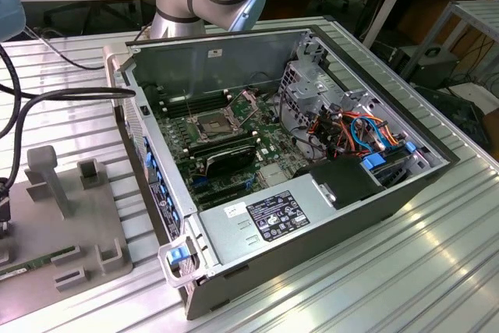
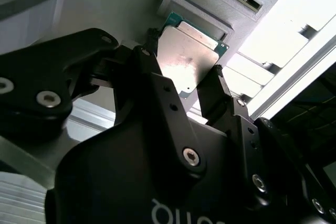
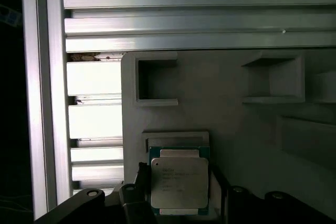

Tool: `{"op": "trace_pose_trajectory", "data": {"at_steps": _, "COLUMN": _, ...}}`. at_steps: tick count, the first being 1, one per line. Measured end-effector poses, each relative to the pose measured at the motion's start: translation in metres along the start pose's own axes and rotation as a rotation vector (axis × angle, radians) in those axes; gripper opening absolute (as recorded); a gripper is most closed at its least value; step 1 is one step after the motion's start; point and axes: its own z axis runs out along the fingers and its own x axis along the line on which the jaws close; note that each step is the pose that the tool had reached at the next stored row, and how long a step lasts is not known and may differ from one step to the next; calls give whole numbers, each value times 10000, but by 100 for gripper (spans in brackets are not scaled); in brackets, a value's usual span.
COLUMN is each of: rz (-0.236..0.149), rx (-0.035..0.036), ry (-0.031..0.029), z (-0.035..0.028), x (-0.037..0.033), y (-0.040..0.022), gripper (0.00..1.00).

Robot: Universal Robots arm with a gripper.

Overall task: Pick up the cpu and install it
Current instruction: 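Pick up the cpu and move it towards the insertion slot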

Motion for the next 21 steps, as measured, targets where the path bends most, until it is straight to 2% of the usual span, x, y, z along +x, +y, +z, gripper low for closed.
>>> {"op": "trace_pose_trajectory", "data": {"at_steps": 5, "rz": 0, "rx": 0, "ry": 1, "z": -103, "x": -3, "y": 0, "gripper": 55}}
{"op": "trace_pose_trajectory", "data": {"at_steps": 6, "rz": 0, "rx": 0, "ry": 1, "z": -153, "x": -4, "y": 0, "gripper": 55}}
{"op": "trace_pose_trajectory", "data": {"at_steps": 8, "rz": 0, "rx": 0, "ry": 1, "z": -191, "x": -5, "y": 0, "gripper": 55}}
{"op": "trace_pose_trajectory", "data": {"at_steps": 10, "rz": 0, "rx": 0, "ry": 1, "z": -263, "x": -7, "y": 0, "gripper": 55}}
{"op": "trace_pose_trajectory", "data": {"at_steps": 12, "rz": 0, "rx": 0, "ry": 1, "z": -289, "x": -8, "y": 0, "gripper": 55}}
{"op": "trace_pose_trajectory", "data": {"at_steps": 21, "rz": 0, "rx": 2, "ry": 4, "z": -311, "x": -8, "y": 0, "gripper": 55}}
